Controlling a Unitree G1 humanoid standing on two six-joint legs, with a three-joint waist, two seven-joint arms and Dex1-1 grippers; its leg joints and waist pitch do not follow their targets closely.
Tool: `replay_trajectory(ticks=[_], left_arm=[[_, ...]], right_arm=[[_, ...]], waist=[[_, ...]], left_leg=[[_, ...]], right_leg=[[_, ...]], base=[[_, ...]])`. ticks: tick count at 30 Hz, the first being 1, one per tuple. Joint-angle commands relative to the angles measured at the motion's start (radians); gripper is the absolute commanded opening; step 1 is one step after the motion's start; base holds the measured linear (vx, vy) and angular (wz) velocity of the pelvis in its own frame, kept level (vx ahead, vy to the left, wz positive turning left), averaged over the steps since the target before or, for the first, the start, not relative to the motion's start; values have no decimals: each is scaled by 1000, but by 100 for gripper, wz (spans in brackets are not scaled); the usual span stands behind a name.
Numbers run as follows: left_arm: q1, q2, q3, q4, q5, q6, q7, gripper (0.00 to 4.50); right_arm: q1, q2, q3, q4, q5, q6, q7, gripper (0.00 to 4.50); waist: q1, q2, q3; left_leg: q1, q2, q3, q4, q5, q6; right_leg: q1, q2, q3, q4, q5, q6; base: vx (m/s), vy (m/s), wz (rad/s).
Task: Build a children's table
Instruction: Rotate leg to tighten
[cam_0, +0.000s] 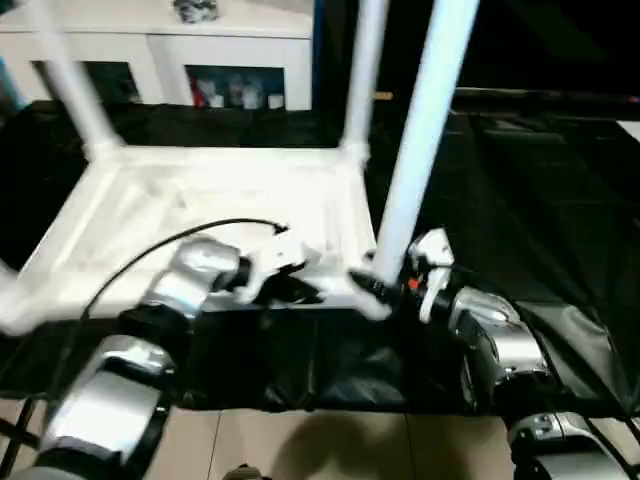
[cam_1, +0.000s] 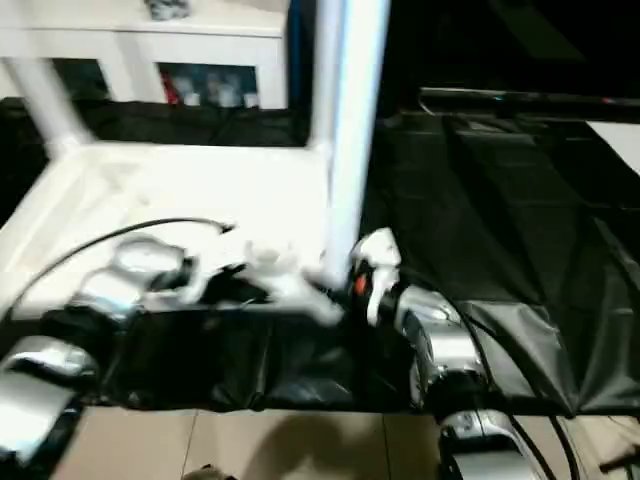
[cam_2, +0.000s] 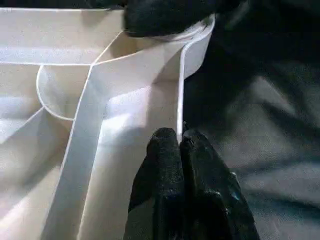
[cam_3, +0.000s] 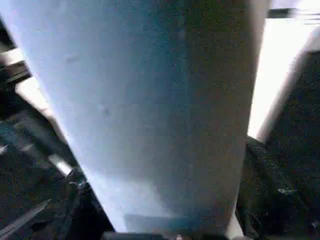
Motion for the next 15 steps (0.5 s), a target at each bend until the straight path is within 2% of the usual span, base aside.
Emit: replay_trajectory(ticks=[1,2,4,5,6,9,11,12,15], left_arm=[[-26,-108,-2,-2,-5,23,137,0],[-25,-128,-3,-1,0,26,162,0],[-20,-144,-7,-3,5,28,177,0],[-16,-152,-11,-6,9,29,184,0],[-11,-152,-13,-11,7,27,180,0],[-5,-148,-14,-17,5,25,173,0],[9,-120,-8,-32,-5,17,139,0],[11,-114,-8,-34,-5,14,132,0],[25,-78,-4,-48,-12,-1,82,0]], right_arm=[[-35,106,29,74,-19,5,-153,252],[-48,122,21,104,-31,3,-211,252],[-59,142,18,129,-38,-15,-239,252],[-67,155,17,146,-44,-35,-255,252],[-72,161,18,155,-48,-55,-257,285],[-76,164,18,163,-51,-73,-257,307],[-85,153,15,159,-39,-81,-202,323],[-85,149,17,158,-40,-82,-192,323],[-90,116,39,153,-41,-89,-106,329]], waist=[[-2,-2,-70],[-3,-4,-69],[-3,1,-68],[-5,0,-67],[-6,-2,-68],[-8,-2,-65],[-8,-3,-66],[-9,-8,-66],[-14,-7,-69]], left_leg=[[-1,38,-13,-63,-142,41],[0,37,-13,-64,-140,37],[1,36,-12,-64,-153,38],[0,37,-12,-64,-158,38],[0,37,-13,-65,-168,39],[1,37,-13,-66,-188,49],[0,38,-14,-66,-189,53],[-2,38,-14,-66,-185,59],[-7,38,-14,-64,-157,75]], right_leg=[[57,-79,65,-73,-234,-177],[58,-78,64,-75,-243,-175],[58,-79,63,-79,-263,-170],[57,-79,64,-80,-266,-167],[58,-78,64,-79,-267,-167],[58,-78,63,-83,-286,-162],[60,-78,64,-82,-284,-164],[61,-78,63,-79,-279,-166],[64,-77,64,-71,-228,-182]], base=[[0,0,0],[0,0,0],[0,0,0],[0,0,0],[0,0,0],[0,0,0],[0,0,0],[0,0,0],[0,0,0]])
